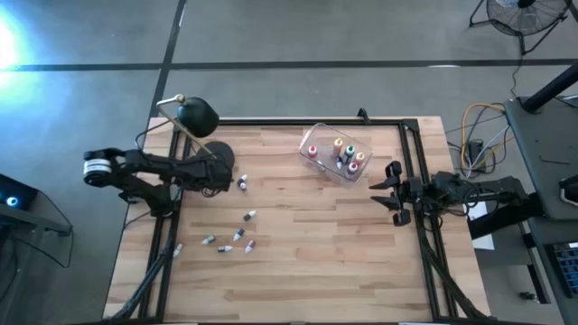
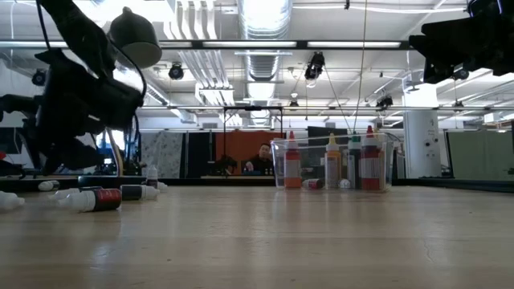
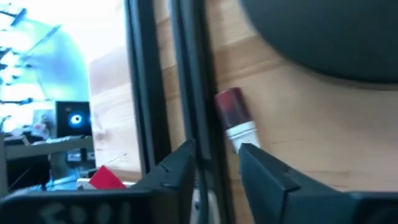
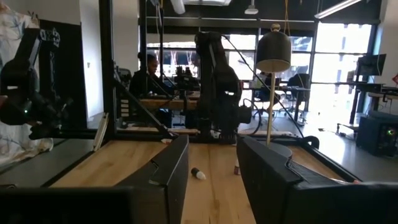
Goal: Pick & Place food coloring
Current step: Put the small orange food coloring bottle into the transparent bin
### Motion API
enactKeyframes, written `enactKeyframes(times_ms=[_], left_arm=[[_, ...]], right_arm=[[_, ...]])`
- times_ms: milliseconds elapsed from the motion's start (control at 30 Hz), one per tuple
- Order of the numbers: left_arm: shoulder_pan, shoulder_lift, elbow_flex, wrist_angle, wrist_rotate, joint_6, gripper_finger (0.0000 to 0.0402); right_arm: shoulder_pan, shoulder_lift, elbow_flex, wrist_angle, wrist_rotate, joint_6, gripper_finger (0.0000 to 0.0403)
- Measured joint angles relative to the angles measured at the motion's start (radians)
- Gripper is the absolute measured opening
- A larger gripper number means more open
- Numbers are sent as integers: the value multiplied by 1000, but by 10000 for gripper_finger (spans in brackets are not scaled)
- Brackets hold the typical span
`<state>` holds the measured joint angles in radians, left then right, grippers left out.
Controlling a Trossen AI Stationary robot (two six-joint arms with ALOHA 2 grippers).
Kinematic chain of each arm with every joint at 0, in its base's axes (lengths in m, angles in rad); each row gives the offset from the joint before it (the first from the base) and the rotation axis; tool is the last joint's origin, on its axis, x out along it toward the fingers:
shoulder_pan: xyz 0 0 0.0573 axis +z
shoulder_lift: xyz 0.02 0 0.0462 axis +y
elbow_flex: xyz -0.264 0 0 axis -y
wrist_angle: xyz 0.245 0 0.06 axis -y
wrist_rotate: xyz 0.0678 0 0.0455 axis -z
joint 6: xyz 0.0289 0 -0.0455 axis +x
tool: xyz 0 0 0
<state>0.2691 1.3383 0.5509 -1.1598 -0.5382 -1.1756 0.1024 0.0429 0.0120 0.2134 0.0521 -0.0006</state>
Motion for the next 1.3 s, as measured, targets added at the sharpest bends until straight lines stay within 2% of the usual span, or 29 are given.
enactKeyframes(times_ms=[167,300,500,767,1000,1300], left_arm=[[4,25,-37,15,-6,-76,29],[8,41,-51,60,-19,-74,3],[42,75,-52,147,-42,-57,1],[107,106,-40,147,-63,-4,0],[146,83,3,158,-158,63,0],[227,95,-32,222,-117,151,0]], right_arm=[[0,0,0,0,0,0,137],[0,0,0,0,0,0,135],[0,0,0,0,0,0,126],[0,0,0,0,0,0,123],[0,0,0,0,0,0,123],[0,0,0,0,1,0,123]])
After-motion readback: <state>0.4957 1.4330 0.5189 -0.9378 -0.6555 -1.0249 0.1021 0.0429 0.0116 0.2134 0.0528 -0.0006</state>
